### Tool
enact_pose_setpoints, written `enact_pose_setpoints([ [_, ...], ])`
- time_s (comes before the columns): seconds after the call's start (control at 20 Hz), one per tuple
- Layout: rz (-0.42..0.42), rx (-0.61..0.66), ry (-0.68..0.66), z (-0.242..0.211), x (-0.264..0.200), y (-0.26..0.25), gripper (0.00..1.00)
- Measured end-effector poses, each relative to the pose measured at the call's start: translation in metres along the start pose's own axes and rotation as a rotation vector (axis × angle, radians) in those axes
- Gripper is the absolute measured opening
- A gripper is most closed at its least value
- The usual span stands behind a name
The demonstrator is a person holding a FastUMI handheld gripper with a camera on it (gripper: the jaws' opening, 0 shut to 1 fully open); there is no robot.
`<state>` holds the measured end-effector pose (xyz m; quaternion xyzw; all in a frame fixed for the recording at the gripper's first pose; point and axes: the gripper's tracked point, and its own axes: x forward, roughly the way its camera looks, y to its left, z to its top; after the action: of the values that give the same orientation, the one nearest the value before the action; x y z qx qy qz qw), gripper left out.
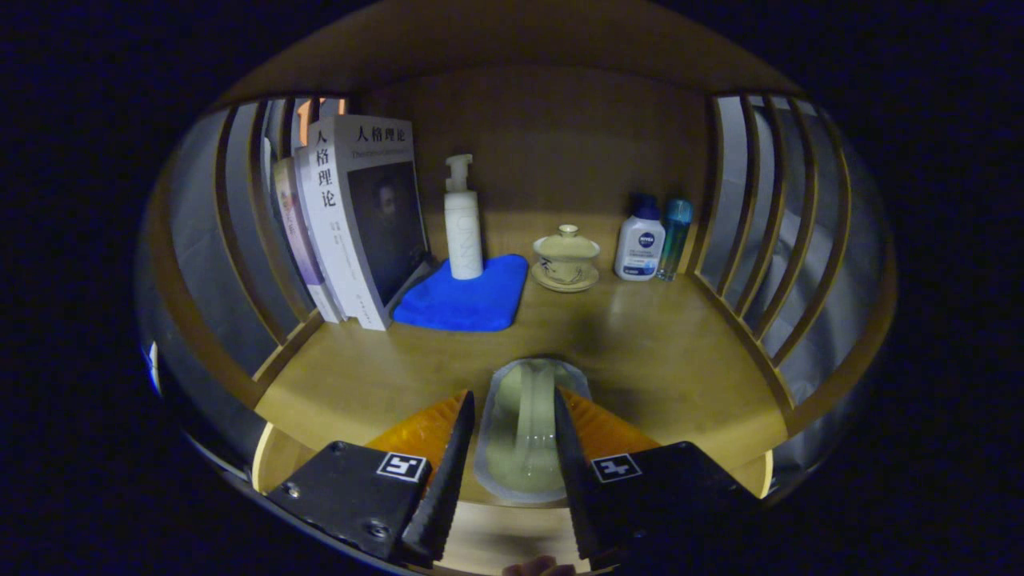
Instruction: Pull open the drawer, take out the items inside it, and place them on the countertop above the cabinet.
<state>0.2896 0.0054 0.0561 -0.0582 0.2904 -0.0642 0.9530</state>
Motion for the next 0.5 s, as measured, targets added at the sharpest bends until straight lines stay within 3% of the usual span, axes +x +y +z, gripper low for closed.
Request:
enact_pose_setpoints([
  [0.2,-0.043,-0.041,-0.008,0.001,0.006,-0.008,0.62],
  [0.25,-0.049,-0.044,-0.006,0.004,0.005,-0.009,0.66],
  [0.5,-0.035,-0.023,-0.050,0.009,-0.002,-0.007,0.69],
])
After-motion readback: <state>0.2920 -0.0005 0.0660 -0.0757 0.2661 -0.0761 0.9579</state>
